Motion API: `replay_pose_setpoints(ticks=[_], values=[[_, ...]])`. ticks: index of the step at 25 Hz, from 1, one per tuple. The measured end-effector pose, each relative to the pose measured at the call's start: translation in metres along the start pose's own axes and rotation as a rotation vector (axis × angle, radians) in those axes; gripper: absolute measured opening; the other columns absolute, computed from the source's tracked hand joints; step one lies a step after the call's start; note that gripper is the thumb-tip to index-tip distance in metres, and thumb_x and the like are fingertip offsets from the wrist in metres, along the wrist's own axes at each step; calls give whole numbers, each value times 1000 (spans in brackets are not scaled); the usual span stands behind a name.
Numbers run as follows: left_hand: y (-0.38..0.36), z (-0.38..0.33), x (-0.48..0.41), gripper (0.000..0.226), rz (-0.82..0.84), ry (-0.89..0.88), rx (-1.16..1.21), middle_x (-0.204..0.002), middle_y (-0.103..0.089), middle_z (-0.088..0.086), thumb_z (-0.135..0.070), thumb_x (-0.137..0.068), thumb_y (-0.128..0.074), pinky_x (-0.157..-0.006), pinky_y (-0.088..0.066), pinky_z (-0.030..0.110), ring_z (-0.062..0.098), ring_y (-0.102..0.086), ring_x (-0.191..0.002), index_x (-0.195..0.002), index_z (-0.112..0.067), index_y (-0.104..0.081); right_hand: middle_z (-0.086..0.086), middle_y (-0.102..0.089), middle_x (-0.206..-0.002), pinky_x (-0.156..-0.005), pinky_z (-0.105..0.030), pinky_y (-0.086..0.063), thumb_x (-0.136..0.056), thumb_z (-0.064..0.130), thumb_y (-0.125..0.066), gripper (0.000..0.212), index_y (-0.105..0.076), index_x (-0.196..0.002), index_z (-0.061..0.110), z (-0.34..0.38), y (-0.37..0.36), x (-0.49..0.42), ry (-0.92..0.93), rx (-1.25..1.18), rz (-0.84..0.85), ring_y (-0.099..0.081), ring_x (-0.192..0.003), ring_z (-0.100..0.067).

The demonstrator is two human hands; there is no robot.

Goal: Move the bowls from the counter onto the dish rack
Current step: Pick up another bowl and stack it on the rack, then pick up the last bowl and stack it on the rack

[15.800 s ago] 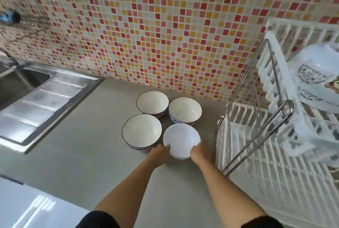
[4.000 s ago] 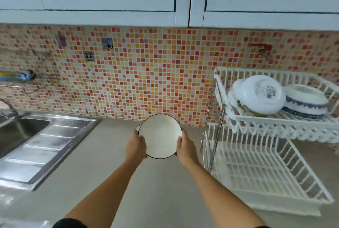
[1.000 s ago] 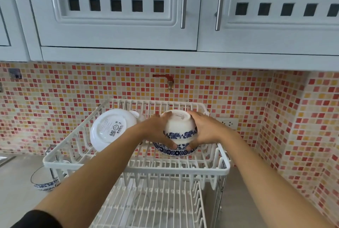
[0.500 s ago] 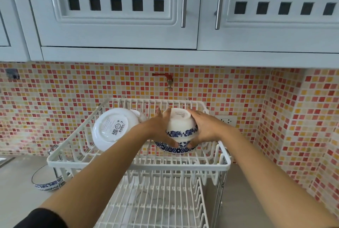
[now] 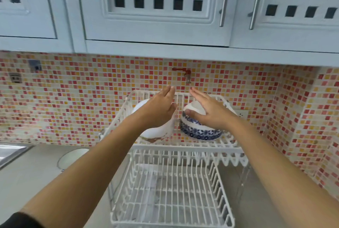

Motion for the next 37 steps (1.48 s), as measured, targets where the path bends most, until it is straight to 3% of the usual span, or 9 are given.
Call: replay_pose_setpoints(ticks=[7, 13, 17, 21, 24, 37], values=[[87, 148, 124, 58, -103, 179, -22, -162, -4, 4, -36, -102, -23, -120, -8, 34, 22, -3, -150, -153, -13, -7, 6, -7, -160, -118, -38, -17, -92, 58, -30, 71, -12, -151, 22, 188, -61, -29, 127, -49, -100, -9, -147, -12], [73, 269, 227, 57, 79, 384, -115, -161, -10, 13, -31, -103, -26, -120, -13, 38, 28, -10, -149, -151, -4, -12, 0, -4, -160, -117, -40, -16, -96, 53, -28, 69, -10, -150, 15, 298, -174, -44, 95, -67, 8, -8, -147, -18], [35, 325, 265, 57, 204, 463, -145, -160, -10, 15, -28, -104, -24, -119, -12, 38, 30, -11, -149, -150, 0, -9, -6, -3, -160, -116, -40, -17, -97, 49, -29, 68, -8, -150, 12, 306, -242, -53, -26, -112, 99, -8, -147, -22], [-19, 381, 289, 57, 226, 551, -15, -156, -26, 19, -30, -102, -30, -116, -24, 38, 33, -28, -143, -148, 1, -19, -9, 0, -160, -115, -42, -22, -98, 44, -32, 67, -8, -150, 9, 292, -316, -61, -86, -77, 222, -11, -147, -26], [-56, 416, 294, 59, 275, 626, 25, -158, -20, 19, -31, -102, -28, -118, -18, 36, 31, -21, -146, -150, 2, -13, -11, -1, -160, -116, -43, -21, -97, 45, -32, 70, -5, -150, 7, 271, -360, -85, -167, -74, 264, -9, -147, -27], [-195, 575, 195, 65, 284, 897, 304, -158, -20, 19, -35, -101, -31, -115, -24, 41, 36, -26, -143, -151, -1, -8, -14, -14, -158, -112, -43, -28, -94, 54, -33, 79, -6, -150, 5, 187, -532, -217, -475, -157, 420, -22, -143, -31]])
Point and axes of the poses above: each hand's wrist, its own x-axis away from the middle knuckle, its own y-axis out of the back of the hand, z = x × y, the point moved 8 cm from there along -x, towards the middle knuckle
